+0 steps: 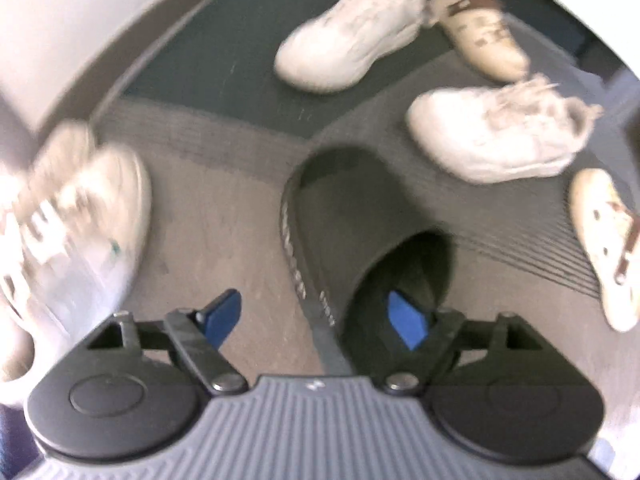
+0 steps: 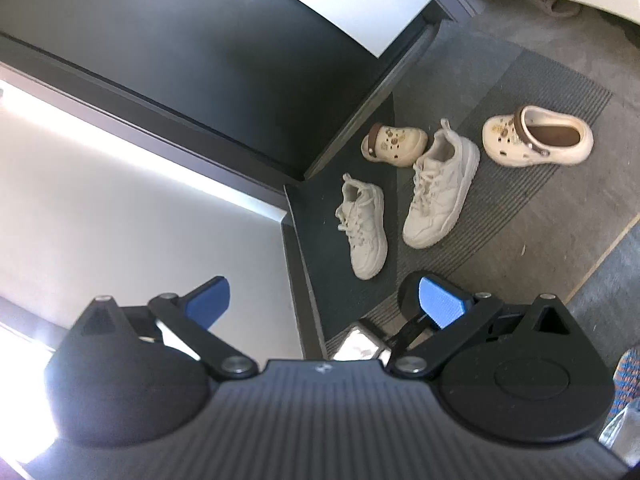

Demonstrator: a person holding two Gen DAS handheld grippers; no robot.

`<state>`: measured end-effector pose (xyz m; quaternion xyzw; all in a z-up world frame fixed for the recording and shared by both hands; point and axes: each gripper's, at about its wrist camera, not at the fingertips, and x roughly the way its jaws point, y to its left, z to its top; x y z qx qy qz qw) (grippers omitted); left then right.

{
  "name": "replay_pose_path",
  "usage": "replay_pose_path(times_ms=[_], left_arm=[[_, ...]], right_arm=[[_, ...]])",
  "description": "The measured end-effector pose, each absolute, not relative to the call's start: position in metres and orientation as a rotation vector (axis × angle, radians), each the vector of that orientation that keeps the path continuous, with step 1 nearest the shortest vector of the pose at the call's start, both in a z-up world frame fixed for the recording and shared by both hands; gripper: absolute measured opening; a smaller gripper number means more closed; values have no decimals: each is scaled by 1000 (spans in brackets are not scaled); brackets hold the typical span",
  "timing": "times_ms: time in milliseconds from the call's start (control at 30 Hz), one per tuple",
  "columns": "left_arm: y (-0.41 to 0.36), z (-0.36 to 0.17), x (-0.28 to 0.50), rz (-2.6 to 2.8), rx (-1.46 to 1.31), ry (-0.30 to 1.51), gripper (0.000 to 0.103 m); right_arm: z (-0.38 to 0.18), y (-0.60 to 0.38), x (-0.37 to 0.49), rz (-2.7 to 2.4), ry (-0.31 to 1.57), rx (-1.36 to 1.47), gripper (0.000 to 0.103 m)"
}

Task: Organize scattered shoes
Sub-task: 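Raise the open left gripper away from the slide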

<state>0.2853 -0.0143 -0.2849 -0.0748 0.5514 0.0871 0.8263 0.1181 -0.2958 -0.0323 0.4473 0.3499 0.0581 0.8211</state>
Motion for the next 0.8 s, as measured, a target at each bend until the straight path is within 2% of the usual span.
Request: replay_pose_path(times_ms=[167,300,367,467,600,800], left_arm=[[-28,-192,246,136,35,972,90],[-33,-126,230,108,36,962,91],[-30,-92,211,115,2,942,98],[-24,-37,171,94,-25,912,101],[-15,10,122,116,44,876,101],[27,67,38,171,-28,724,103]], right_arm=[[-19,-292,113,137,686,915,103],[-1,-283,104,120,609,820,103],[4,-275,102,126,602,770,103],[13,-264,100,149,571,704,103],[29,-251,96,176,499,619,103],[27,-236,99,257,503,572,103]])
